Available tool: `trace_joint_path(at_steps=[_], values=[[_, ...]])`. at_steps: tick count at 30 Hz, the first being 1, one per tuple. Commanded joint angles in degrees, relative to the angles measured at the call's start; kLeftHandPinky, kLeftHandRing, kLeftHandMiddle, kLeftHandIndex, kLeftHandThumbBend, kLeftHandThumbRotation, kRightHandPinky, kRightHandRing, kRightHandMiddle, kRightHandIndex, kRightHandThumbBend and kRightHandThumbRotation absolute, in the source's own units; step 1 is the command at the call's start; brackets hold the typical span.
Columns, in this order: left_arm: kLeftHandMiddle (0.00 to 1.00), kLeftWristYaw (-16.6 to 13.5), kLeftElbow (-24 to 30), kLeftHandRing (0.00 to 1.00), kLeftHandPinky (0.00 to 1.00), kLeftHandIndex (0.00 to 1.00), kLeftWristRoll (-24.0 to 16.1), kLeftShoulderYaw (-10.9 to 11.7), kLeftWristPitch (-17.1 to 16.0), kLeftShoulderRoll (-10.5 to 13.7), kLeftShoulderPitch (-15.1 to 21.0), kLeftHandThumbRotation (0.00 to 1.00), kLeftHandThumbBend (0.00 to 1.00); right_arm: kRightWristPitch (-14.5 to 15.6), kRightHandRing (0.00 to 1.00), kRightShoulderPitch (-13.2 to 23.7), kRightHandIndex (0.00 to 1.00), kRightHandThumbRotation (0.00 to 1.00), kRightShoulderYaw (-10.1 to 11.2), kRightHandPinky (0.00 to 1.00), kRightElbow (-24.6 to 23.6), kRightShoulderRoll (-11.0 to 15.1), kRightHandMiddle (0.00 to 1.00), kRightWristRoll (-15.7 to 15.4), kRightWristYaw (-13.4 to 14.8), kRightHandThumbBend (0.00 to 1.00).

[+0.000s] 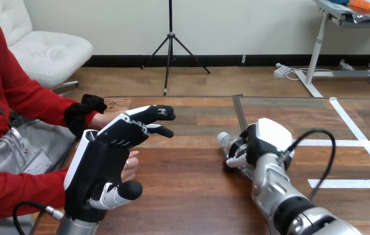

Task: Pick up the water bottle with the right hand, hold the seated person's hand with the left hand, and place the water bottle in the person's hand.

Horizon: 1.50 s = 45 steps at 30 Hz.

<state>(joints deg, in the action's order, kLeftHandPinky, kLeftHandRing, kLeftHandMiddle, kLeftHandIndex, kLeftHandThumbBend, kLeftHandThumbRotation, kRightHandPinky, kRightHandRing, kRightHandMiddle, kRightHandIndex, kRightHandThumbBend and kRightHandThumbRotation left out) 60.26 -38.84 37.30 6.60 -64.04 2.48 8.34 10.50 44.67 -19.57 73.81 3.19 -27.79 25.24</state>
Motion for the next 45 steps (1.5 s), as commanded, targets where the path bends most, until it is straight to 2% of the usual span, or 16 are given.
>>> trace_joint_path(at_steps=[1,4,7,14,16,22,26,31,37,45], values=[[0.78,1.25,-0.23,0.77,0.64,0.74,1.03,0.94,0.46,-0.83,1.89,0.66,0.93,-3.73,0.44,-0.76,0.52,0.0,0.17,0.37,-3.09,0.94,0.51,0.05,1.41,0.72],[0.78,2.18,-0.53,0.77,0.64,0.74,1.45,1.39,0.48,-1.05,2.13,0.65,0.93,-4.62,0.44,-1.29,0.51,0.0,-0.13,0.37,-3.91,1.2,0.5,-0.31,1.34,0.73],[0.78,1.38,-0.58,0.76,0.63,0.74,0.41,1.91,-0.3,-1.24,2.04,0.66,0.93,-5.82,0.44,-2.03,0.5,0.0,-0.74,0.38,-4.97,1.57,0.5,-0.97,1.63,0.74],[0.78,1.91,-0.3,0.76,0.63,0.74,0.39,2.41,-0.07,-1.34,2.07,0.66,0.93,-8.61,0.44,-4.12,0.49,0.0,-2.04,0.38,-8.39,2.74,0.5,-2.33,1.45,0.77],[0.78,1.41,-0.2,0.76,0.63,0.73,-0.12,2.52,-0.28,-1.38,1.97,0.67,0.93,-8.69,0.44,-4.56,0.49,0.0,-2.24,0.37,-9.19,2.94,0.49,-2.74,1.39,0.77],[0.78,3.18,-0.6,0.77,0.63,0.74,1.01,2.84,-0.6,-1.42,2.52,0.68,0.91,-8.79,0.43,-6.42,0.48,0.0,-3.35,0.37,-13.18,4.26,0.48,-4.56,0.41,0.79],[0.78,2.91,-0.37,0.77,0.63,0.74,0.47,2.91,0.41,-1.34,2.32,0.68,0.91,-9.34,0.42,-8.03,0.48,0.0,-4.1,0.36,-16.56,5.59,0.48,-5.94,-0.34,0.8],[0.78,2.86,-0.09,0.77,0.64,0.74,0.18,3.12,0.57,-1.55,2.18,0.68,0.91,-9.76,0.43,-10.07,0.48,0.0,-4.1,0.37,-20.68,6.85,0.48,-6.83,-1.38,0.81],[0.79,5.92,-0.29,0.77,0.64,0.74,2.43,3.47,2.52,-1.81,2.63,0.65,0.9,-10.38,0.43,-12.95,0.48,0.0,-3.7,0.37,-26.24,8.5,0.49,-7.57,-2.65,0.82],[0.79,6.31,-0.95,0.77,0.64,0.74,2.02,4.64,2.33,-1.93,2.95,0.63,0.91,-11.35,0.42,-16.79,0.48,0.0,-3.42,0.38,-33.84,11.04,0.48,-8.58,-3.78,0.84]])
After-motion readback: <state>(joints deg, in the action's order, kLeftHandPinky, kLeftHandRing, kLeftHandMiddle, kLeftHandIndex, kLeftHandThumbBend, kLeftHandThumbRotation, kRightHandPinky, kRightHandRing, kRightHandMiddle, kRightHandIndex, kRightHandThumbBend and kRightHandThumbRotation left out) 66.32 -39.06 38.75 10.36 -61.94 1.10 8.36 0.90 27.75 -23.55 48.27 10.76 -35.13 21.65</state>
